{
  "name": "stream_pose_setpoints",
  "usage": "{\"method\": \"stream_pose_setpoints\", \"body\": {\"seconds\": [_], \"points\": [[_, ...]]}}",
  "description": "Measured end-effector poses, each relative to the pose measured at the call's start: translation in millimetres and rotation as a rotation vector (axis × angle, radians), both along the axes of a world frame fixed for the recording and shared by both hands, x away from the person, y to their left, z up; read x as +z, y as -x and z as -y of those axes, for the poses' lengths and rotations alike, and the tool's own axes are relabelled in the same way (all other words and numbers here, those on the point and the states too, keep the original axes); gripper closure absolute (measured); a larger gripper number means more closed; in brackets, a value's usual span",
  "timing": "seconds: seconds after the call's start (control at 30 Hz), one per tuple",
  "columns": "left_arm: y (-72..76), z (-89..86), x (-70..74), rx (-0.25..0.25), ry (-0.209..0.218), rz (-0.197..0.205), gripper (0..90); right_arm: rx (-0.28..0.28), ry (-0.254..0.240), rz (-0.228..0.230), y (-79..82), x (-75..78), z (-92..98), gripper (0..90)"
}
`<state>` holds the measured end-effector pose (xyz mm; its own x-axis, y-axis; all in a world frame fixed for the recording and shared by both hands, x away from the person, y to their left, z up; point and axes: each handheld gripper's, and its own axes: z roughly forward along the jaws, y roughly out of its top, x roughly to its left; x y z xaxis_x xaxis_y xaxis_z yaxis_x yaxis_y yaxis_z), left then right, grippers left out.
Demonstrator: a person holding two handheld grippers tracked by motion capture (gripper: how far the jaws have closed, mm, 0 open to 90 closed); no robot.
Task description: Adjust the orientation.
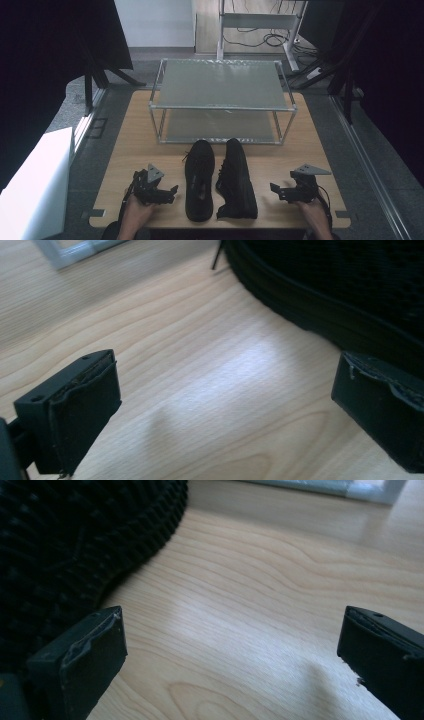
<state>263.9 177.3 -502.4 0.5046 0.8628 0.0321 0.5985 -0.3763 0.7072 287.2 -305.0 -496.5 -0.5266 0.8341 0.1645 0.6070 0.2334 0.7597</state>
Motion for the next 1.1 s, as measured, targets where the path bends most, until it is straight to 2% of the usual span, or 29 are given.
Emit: {"method": "stream_pose_setpoints", "body": {"seconds": [0.13,0.33,0.67,0.87,1.1], "points": [[-2.1,-2.2,-4.0,0.013,0.01,-0.01,0.0,0.026,-0.022,0.007,-1.6,10.9,-8.0,0.0],[-2.6,-2.5,-4.0,0.023,0.02,-0.004,0.0,0.04,-0.027,0.025,-6.8,25.1,-16.5,0.0],[-3.2,-4.5,-4.0,0.031,0.031,-0.003,0.0,0.104,-0.025,0.05,-21.3,48.3,-55.2,0.0],[-3.6,-3.9,-4.7,0.03,0.016,-0.009,0.0,0.117,-0.019,0.051,-27.6,50.3,-68.6,0.0],[-3.9,-3.7,-5.8,0.036,0.003,-0.017,0.0,0.121,-0.005,0.041,-31.1,45.4,-81.9,0.0]]}}
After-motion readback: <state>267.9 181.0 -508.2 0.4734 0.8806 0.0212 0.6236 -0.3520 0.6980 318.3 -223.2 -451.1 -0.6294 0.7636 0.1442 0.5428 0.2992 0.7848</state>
